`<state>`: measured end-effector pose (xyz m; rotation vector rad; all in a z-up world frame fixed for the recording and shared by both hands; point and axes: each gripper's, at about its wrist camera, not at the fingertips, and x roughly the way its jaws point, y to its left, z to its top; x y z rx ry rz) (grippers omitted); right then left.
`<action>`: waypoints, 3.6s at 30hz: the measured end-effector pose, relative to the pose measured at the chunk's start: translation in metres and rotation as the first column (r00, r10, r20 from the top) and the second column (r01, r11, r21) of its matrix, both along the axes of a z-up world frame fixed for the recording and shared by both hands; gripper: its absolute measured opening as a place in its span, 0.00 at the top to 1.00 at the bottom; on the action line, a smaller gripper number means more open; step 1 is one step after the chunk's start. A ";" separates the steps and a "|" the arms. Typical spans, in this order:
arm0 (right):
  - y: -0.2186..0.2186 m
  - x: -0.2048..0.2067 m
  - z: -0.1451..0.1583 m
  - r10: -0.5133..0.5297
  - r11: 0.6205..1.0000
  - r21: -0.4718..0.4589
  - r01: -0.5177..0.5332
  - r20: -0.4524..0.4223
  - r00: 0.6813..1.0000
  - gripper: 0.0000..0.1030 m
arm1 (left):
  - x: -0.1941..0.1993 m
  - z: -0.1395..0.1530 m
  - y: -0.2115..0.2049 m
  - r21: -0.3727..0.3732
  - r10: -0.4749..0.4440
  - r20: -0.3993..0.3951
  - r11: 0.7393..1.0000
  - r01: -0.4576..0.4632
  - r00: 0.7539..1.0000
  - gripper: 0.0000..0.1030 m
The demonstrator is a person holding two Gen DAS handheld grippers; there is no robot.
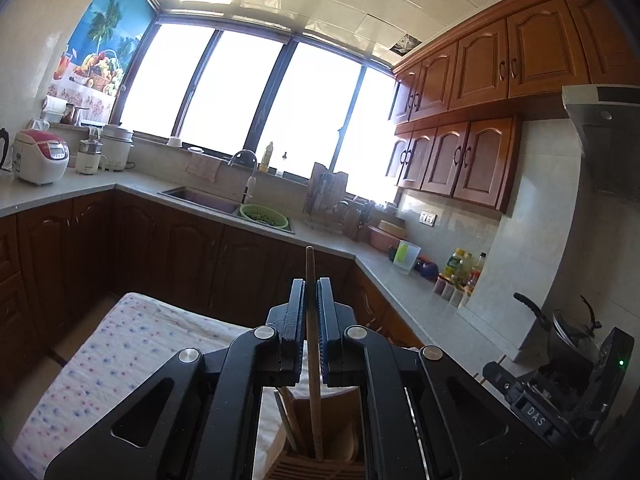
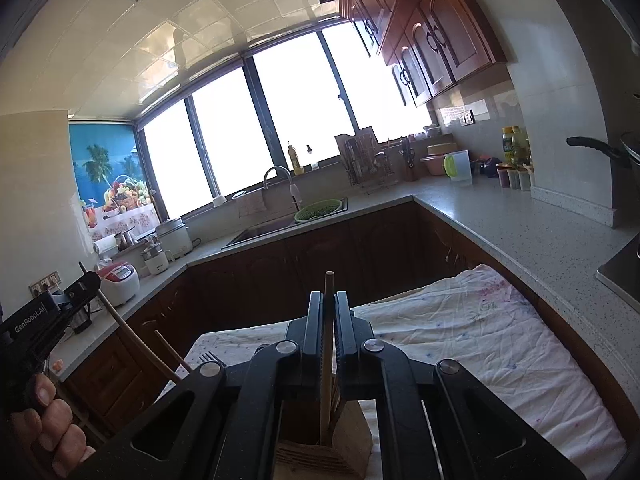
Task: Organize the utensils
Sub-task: 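Lift both bamboo chopsticks and lower them into the wooden holder, then open both tools to release the chopsticks into the holder, then move both open tools back toward the last bamboo chopsticks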
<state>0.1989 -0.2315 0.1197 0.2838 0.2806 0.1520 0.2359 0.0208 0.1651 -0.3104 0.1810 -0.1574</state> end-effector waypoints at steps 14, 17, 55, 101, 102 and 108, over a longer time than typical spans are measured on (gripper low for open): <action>0.005 0.010 0.000 0.003 1.000 -0.011 -0.003 0.008 1.000 0.95 | 0.018 0.006 -0.006 -0.034 0.016 0.017 0.999 -0.016 1.000 0.96; 0.004 0.011 -0.002 0.001 1.000 -0.011 -0.001 0.012 1.000 0.95 | 0.020 -0.007 -0.011 -0.020 0.002 -0.009 1.000 -0.003 1.000 0.96; -0.019 -0.025 -0.003 0.025 0.994 0.104 -0.023 -0.019 1.000 0.11 | -0.040 -0.049 -0.017 0.018 -0.088 -0.179 0.996 0.093 0.980 0.30; -0.051 -0.111 -0.124 0.008 1.000 0.007 -0.006 -0.343 0.939 0.16 | -0.105 -0.168 -0.060 0.096 -0.144 -0.546 0.968 0.232 0.825 0.26; -0.050 -0.108 -0.127 0.015 1.000 0.005 -0.014 -0.354 0.935 0.22 | -0.103 -0.169 -0.062 0.093 -0.151 -0.552 0.966 0.240 0.820 0.29; -0.045 -0.084 -0.143 0.070 0.997 -0.001 -0.077 -0.414 0.908 0.43 | -0.085 -0.184 -0.086 0.089 -0.191 -0.617 0.947 0.309 0.764 0.50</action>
